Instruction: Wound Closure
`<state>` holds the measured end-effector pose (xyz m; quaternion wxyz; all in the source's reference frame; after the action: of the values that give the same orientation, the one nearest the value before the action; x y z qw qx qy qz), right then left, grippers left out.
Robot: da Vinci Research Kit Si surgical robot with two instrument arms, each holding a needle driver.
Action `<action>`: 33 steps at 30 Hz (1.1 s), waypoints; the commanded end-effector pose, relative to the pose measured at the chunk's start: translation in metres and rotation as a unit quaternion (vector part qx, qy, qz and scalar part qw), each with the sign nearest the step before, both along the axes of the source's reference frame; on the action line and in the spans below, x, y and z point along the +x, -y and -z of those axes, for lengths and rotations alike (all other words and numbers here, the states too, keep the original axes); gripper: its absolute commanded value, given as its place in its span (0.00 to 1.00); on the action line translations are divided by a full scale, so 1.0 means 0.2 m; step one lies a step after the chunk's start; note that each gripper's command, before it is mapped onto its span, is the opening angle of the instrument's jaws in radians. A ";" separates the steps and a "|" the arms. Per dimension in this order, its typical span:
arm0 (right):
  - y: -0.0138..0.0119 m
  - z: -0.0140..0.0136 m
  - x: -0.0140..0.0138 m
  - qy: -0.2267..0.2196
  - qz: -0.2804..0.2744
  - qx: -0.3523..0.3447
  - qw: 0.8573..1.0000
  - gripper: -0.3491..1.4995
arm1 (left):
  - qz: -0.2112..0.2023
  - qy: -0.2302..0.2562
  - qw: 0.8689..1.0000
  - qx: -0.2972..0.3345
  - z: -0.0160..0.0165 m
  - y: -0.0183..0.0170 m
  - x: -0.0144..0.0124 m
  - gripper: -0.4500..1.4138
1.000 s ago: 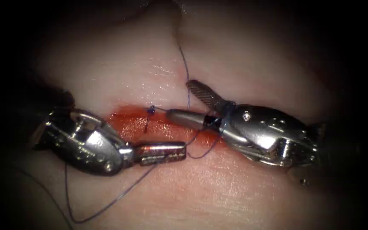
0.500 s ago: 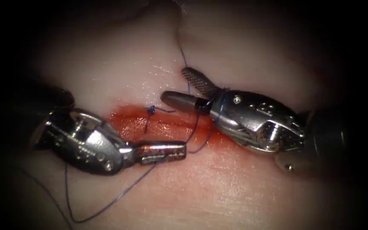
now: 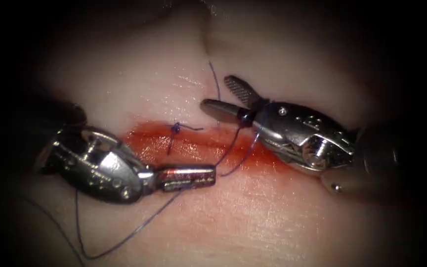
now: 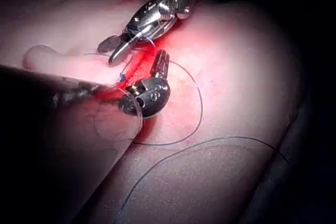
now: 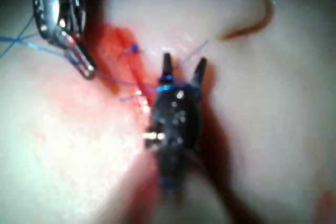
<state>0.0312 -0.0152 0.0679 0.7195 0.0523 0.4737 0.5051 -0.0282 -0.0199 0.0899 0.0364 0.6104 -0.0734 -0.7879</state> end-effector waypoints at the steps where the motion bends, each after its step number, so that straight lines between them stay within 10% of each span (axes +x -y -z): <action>1: 0.005 -0.003 0.006 -0.007 0.004 0.006 1.000 0.46 | -0.001 0.001 1.000 0.002 -0.003 0.003 -0.002 0.00; 13: 0.007 -0.002 0.014 -0.033 0.024 0.027 0.999 0.29 | -0.001 0.000 1.000 0.001 -0.003 0.004 -0.001 0.00; 19: 0.009 0.000 0.015 -0.041 0.032 0.032 0.998 0.00 | -0.001 0.001 1.000 0.001 -0.003 0.004 -0.001 0.00; 33: 0.009 0.026 0.003 -0.007 0.031 -0.033 0.999 0.00 | 0.017 -0.007 1.000 0.022 -0.002 0.003 0.005 0.00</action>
<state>0.0313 -0.0163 0.0624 0.7337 0.0406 0.4914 0.4675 -0.0265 -0.0198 0.0896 0.0050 0.6028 -0.0660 -0.7951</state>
